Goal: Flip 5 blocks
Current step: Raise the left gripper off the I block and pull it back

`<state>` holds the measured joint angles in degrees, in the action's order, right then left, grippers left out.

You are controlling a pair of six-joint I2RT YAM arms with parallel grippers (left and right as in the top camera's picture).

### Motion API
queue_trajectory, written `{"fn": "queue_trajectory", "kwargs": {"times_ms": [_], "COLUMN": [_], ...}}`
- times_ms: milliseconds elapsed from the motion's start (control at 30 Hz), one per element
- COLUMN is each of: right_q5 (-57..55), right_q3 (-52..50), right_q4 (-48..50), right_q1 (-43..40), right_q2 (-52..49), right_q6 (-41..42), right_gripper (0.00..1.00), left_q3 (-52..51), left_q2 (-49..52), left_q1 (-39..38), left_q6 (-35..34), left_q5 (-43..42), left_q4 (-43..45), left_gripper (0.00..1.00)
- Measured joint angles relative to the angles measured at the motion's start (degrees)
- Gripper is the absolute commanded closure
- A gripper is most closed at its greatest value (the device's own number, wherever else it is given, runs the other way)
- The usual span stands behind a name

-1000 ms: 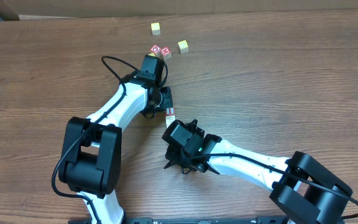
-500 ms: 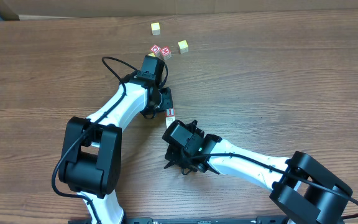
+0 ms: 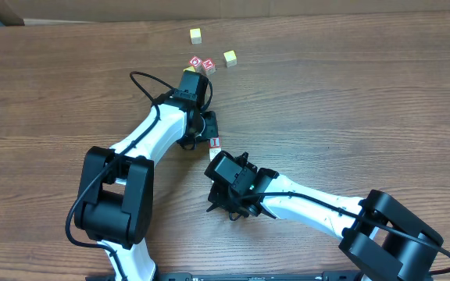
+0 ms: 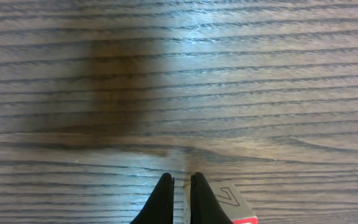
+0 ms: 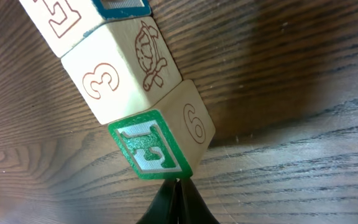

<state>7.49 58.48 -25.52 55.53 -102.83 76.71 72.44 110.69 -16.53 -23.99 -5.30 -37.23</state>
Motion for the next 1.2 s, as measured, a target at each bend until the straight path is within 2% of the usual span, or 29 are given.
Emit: {"fn": "queue_trajectory", "kwargs": {"times_ms": [167,300,467,767,967,1200], "right_q5": [1.62,2.23,1.07,-3.72,-5.84,-11.8], "right_q3": [0.0,0.46,2.8,3.43,3.45,3.45], "right_q4": [0.11,-0.07,-4.24,-6.54,-8.22,-9.77], "right_q1": [0.0,0.0,-0.02,-0.04,-0.04,-0.04], "right_q2": [0.0,0.02,1.66,3.23,3.23,3.23], "right_q6": [-0.66,-4.39,-10.27,-16.74,-21.77,-23.43], "right_gripper": [0.96,0.96,0.96,0.96,0.96,0.96], "left_q3": [0.0,0.11,3.65,18.6,19.54,19.52], "left_q2": [0.0,0.0,0.0,-0.02,-0.02,-0.02], "left_q1": [0.17,1.44,4.42,8.87,9.84,9.9], "left_q6": [0.11,0.15,0.15,0.15,0.15,0.15], "left_q5": [0.24,0.22,0.24,0.24,0.46,0.66], "left_q4": [0.0,-1.55,-6.62,-20.5,-28.44,-30.75], "left_gripper": [0.96,0.96,0.96,0.96,0.96,0.96]}}
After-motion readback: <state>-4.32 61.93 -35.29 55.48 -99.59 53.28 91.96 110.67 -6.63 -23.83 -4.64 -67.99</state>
